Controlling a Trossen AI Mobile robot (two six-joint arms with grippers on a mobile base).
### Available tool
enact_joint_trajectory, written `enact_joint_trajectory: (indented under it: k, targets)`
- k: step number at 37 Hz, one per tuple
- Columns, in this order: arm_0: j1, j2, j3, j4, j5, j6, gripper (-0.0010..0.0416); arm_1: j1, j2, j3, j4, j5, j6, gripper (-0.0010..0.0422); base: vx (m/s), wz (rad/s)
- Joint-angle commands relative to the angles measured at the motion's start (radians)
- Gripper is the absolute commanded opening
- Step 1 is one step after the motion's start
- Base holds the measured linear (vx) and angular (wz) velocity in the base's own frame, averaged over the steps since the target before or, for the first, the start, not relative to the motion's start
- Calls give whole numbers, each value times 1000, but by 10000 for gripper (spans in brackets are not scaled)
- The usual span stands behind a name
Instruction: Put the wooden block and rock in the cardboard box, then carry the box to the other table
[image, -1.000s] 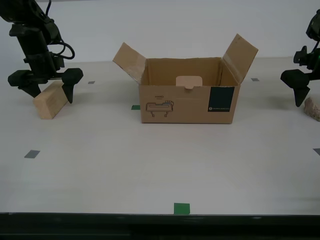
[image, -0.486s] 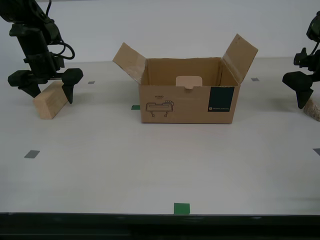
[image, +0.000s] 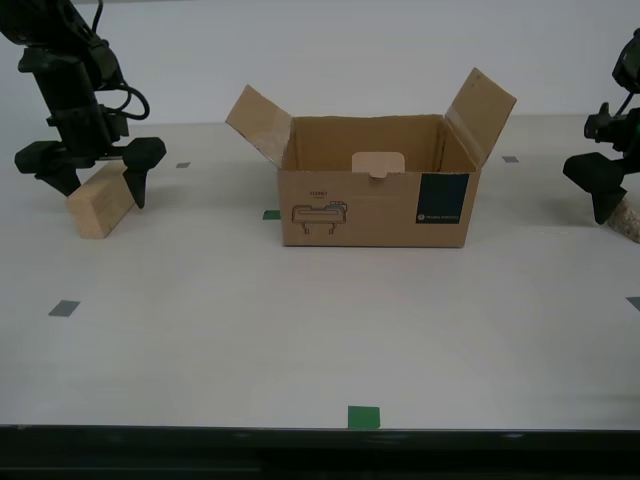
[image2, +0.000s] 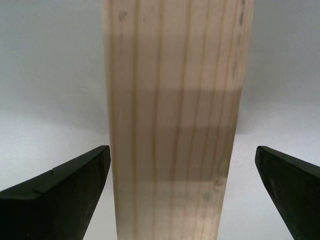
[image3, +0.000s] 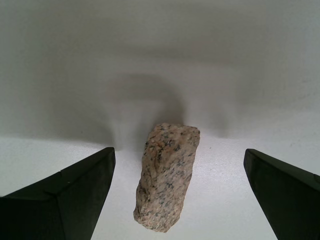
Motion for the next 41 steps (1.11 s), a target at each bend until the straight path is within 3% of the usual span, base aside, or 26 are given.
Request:
enact_joint_trajectory:
  k: [1, 17, 41]
  targets:
    - [0, 0, 0, 4, 6, -3, 354, 0, 0, 0, -13, 2, -2, 398, 0, 0]
    - [0, 0, -1, 10, 6, -3, 376, 2, 0, 0, -2, 2, 3, 398, 0, 0]
    - [1, 0, -2, 9, 6, -2, 355, 6, 0, -74, 74, -2, 8, 398, 0, 0]
